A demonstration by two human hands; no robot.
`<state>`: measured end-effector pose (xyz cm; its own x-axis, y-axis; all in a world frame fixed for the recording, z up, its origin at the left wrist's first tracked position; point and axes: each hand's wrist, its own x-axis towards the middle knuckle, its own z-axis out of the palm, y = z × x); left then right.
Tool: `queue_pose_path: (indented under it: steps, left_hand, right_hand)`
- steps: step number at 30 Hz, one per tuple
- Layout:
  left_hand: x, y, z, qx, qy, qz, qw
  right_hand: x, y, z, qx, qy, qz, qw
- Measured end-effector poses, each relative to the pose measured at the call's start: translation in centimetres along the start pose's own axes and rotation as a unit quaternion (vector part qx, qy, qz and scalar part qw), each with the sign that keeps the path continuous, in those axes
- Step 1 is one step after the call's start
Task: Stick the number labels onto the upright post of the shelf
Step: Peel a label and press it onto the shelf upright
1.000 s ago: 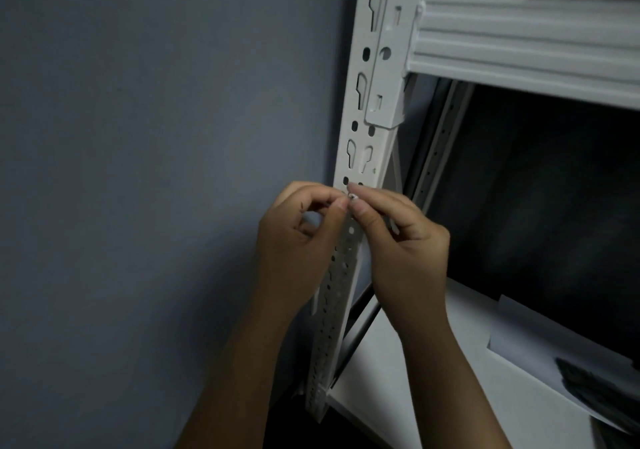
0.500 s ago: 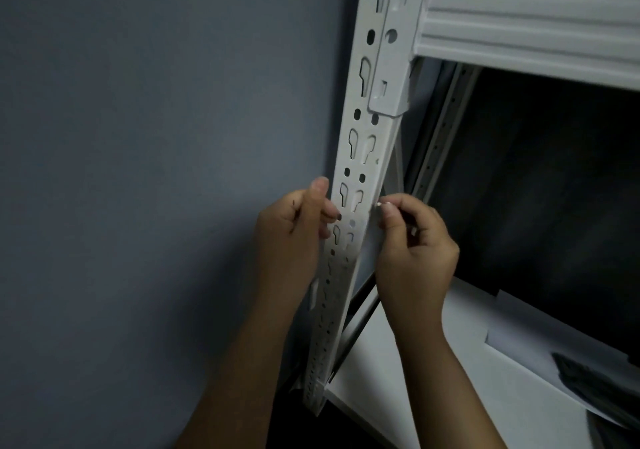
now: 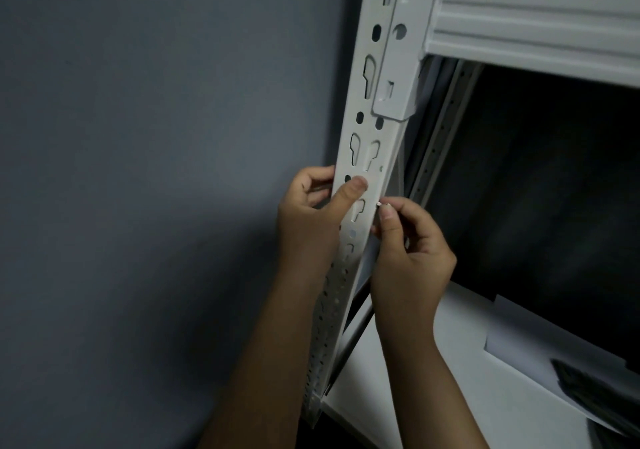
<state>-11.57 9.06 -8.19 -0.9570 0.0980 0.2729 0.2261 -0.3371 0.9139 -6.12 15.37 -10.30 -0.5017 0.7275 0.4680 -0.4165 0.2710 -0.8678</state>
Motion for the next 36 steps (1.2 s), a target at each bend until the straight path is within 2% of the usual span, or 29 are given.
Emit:
queue_pose_path:
  steps: [5,11,15,19,26,28,29,32,34,36]
  left_hand:
    - [0.2,0.2,-0.5,-0.018,-0.008,-0.021,1.000]
    - [-0.5,0.1,0.3,0.046,-0.007,0.020,0.999]
    - [-0.2,0.3,-0.3,0.017,0.021,0.000,1.000]
    - [-0.8,0.7,0.5,0.050,0.001,0.033,0.998]
    - [-0.3,0.3,-0.3,0.021,0.045,-0.032,0.998]
    - [-1.0,0.3,-0.3,0.062,0.071,0.013,0.995]
    - [-1.3,0.3,-0.2,0.105,0.089,0.061,0.989]
    - [-2.3,0.2,0.3,0.236,0.111,0.201,0.944]
    - [-2.5,-0.1,0.5,0.258,0.098,0.220,0.935]
    - [-2.4,-0.3,0.6,0.246,0.092,0.212,0.941]
  right_hand:
    - [-0.1,-0.4,0.0,0.014,-0.005,0.010,1.000]
    - [-0.2,-0.6,-0.2,0.028,-0.013,0.018,0.999]
    - [-0.5,-0.7,-0.5,0.019,-0.025,0.025,0.999]
    - [-0.6,-0.8,-0.7,0.017,-0.034,0.021,0.999]
    - [-0.5,-0.8,-1.3,0.026,-0.025,0.022,0.999]
    - [-0.5,-0.8,-1.3,0.031,-0.021,0.025,0.999]
    - [-0.6,-0.8,-1.4,0.034,-0.021,0.027,0.999]
    - [-0.6,-0.8,-1.4,0.031,-0.028,0.021,0.999]
    - [-0.6,-0.8,-1.4,0.022,-0.032,0.015,0.999]
    - [-0.5,-0.7,-1.5,0.015,-0.033,0.012,0.999]
